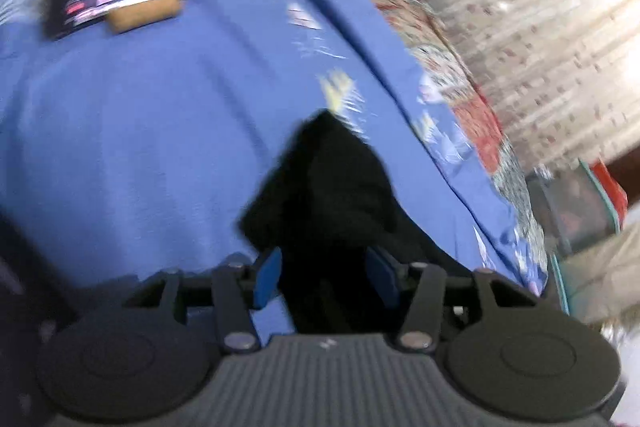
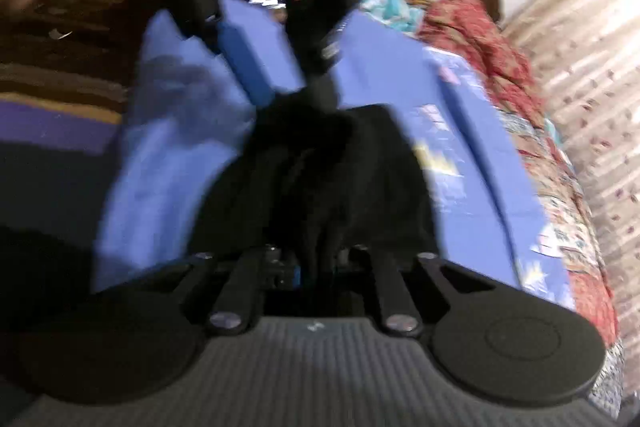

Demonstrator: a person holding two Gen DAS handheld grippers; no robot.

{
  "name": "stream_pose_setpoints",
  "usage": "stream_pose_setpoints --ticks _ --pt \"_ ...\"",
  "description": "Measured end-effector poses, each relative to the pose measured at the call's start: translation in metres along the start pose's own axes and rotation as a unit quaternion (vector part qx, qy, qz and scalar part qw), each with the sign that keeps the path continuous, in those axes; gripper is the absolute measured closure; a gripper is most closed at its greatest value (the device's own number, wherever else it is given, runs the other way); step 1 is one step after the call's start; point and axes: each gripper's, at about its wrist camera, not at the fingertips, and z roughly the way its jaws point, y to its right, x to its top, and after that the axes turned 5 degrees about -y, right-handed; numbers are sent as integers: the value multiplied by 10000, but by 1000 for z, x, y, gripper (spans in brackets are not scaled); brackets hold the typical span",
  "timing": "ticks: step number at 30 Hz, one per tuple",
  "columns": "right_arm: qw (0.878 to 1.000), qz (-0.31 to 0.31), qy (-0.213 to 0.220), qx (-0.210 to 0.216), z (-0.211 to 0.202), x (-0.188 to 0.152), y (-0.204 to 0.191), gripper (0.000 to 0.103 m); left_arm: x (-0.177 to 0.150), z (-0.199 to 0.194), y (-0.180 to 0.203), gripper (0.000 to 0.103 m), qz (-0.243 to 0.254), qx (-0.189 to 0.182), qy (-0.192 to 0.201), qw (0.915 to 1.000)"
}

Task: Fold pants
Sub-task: 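Fold the pants in half, bringing the left gripper's edge onto the right gripper's edge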

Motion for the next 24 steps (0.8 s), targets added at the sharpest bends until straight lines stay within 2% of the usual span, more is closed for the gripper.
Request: stream_pose_setpoints --ticks 2,4,6,8,10,12,14,16,17,18,19,21,22,24 --pt "9998 -117 30 -134 -3 3 -7 84 1 -9 -8 51 -152 0 113 9998" --pt "10000 2 19 -79 -8 3 0 75 5 -17 -8 51 -172 -17 232 9996" --pt "9995 293 105 110 -19 -4 15 48 11 -22 -2 51 -90 -56 321 9994" --pt "9960 713 322 436 -40 -13 34 43 17 -25 9 51 78 -185 399 9990" --pt "9866 1251 412 961 -52 -25 45 43 22 -24 26 51 294 -329 454 9980" --pt "9647 2043 531 1573 -66 -36 64 45 26 -19 44 51 542 -512 427 9963" --pt "9333 2927 611 1989 -72 -52 80 46 27 -7 62 52 826 -623 314 9941" --pt "9030 3678 617 2134 -72 -67 90 60 24 7 78 54 1106 -624 179 9917" --pt "8894 3979 580 2172 -70 -73 93 72 21 14 84 55 1247 -596 118 9903" --pt "8756 4276 497 2193 -64 -79 97 78 19 22 89 62 1393 -525 67 9888" --pt "8631 4535 390 2187 -57 -83 98 79 16 29 92 65 1530 -399 0 9874" --pt "8464 4799 235 2298 -47 -86 91 81 8 37 94 79 1771 -77 -111 9841" --pt "8416 4826 146 2423 -40 -85 84 81 4 41 92 81 1896 170 -151 9816" --pt "8376 4797 -122 2610 -27 -82 67 81 -2 47 82 94 2023 664 -289 9766"
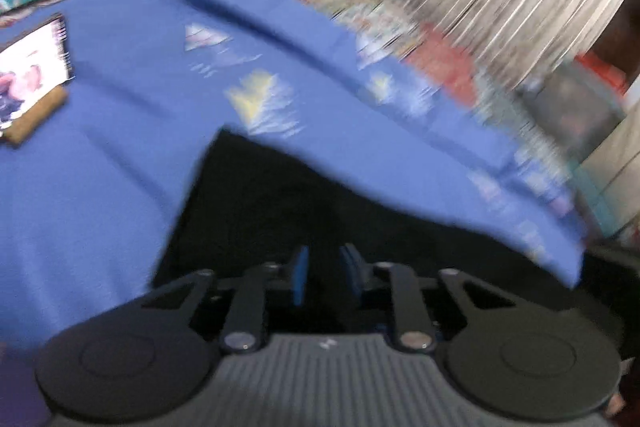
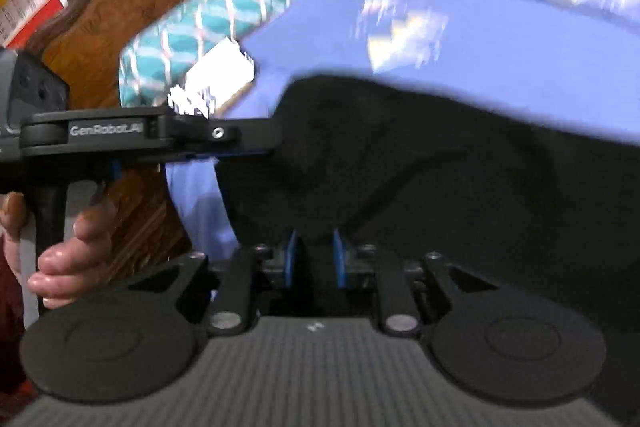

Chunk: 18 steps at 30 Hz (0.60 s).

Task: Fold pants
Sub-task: 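Fold the pants in half, bringing the left gripper's edge onto the right gripper's edge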

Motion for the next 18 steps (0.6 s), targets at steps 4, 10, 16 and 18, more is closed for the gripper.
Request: stream_pose_setpoints --ticks 4,10,16,18 --pt "9999 25 -54 -99 23 -10 -4 80 -14 15 -11 97 -90 502 -280 9983" --pt "9997 195 74 110 4 4 10 79 -7 3 8 94 56 590 -172 9981" --pt "9936 798 790 -65 -49 -8 53 78 0 -8 47 89 460 112 54 9989" --pt "9897 1100 905 -165 -59 -16 67 78 -1 1 62 89 625 35 -38 9980"
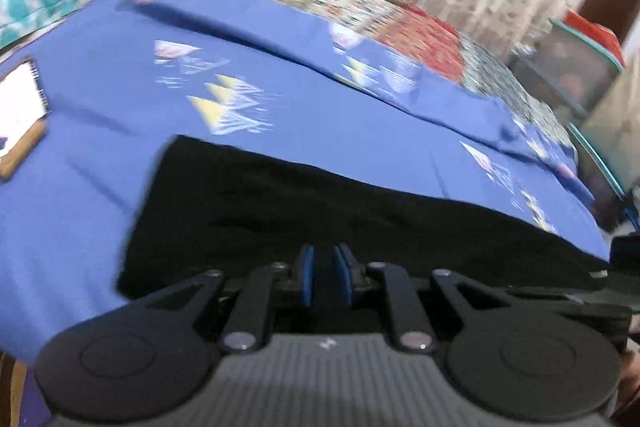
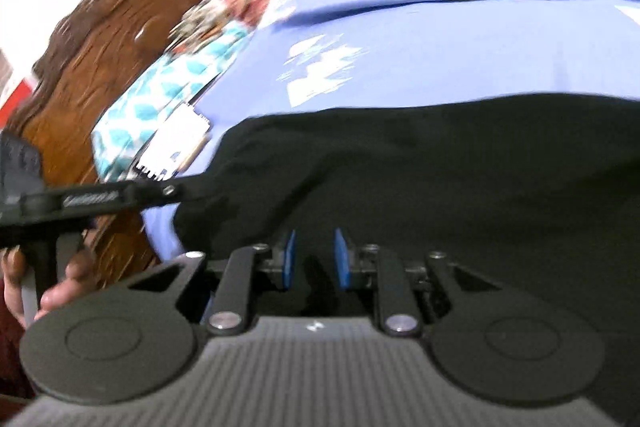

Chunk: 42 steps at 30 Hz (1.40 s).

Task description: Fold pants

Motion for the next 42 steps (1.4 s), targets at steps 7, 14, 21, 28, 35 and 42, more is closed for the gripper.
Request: stream_pose_setpoints --ticks 7,14,21,28,35,42 --pt "9966 318 -753 -49 12 -26 19 78 -19 46 22 89 366 292 -846 9953" --pt "9959 555 -628 332 -1 -40 26 77 -29 26 10 90 130 296 -856 9958" --pt "9966 804 136 126 -46 -44 44 77 -3 15 43 84 378 -37 -474 9981" --pt "9814 1556 914 -652 -106 -71 93 77 -3 72 116 81 1261 82 -917 9877" --pt "9563 2195 1106 -1583 -128 -98 123 74 -26 109 155 81 1640 599 -1423 9743" --pt "9553 2220 1391 -1369 -140 -108 129 69 -28 114 171 78 1704 983 -1493 9690"
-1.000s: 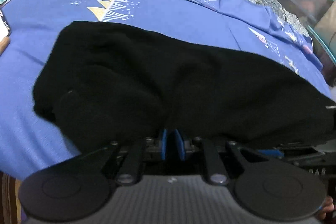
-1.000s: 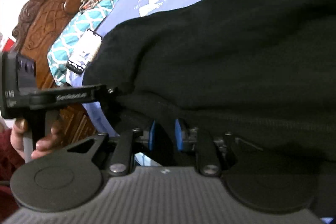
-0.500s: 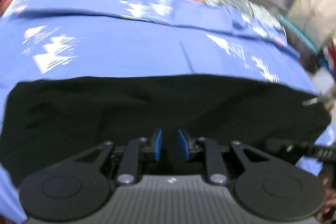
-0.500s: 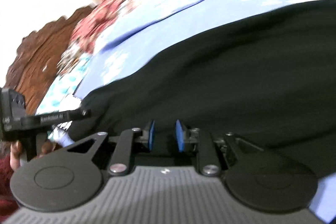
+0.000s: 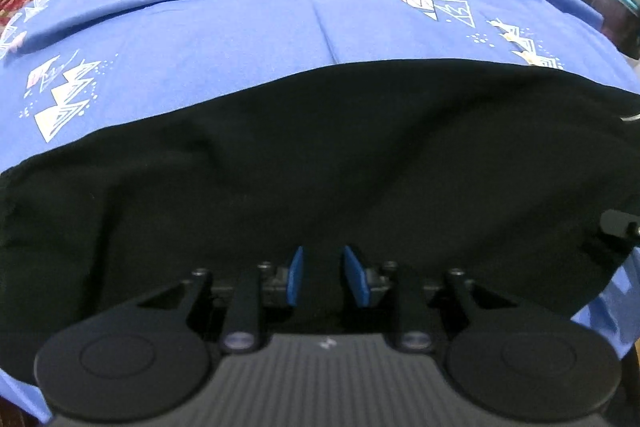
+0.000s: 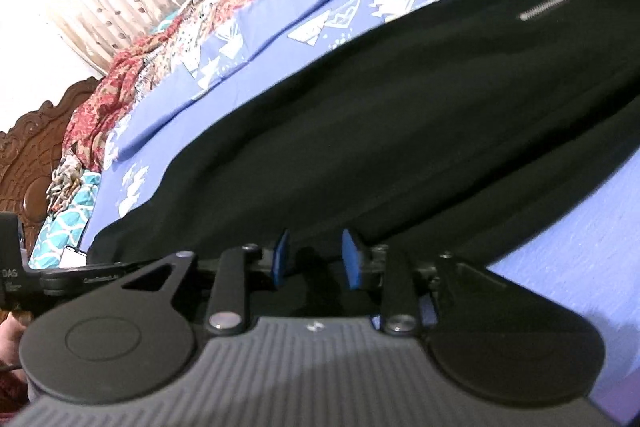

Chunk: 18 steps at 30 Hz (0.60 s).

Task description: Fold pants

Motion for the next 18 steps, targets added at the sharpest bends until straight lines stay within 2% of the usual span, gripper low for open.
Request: stream_pose_setpoints --ticks 9,14,17,18 --pt "9974 339 636 32 -41 10 41 65 7 -4 23 77 180 255 -73 9995" --pt "9874 897 1296 -116 -75 8 86 62 12 -12 40 77 268 -154 20 9995" --pt "9740 1432 1733 -289 -98 4 122 60 14 -12 51 77 322 -402 -12 9987" --pt "9691 1602 1853 -299 -106 3 135 56 14 -11 54 77 340 -478 -37 9983"
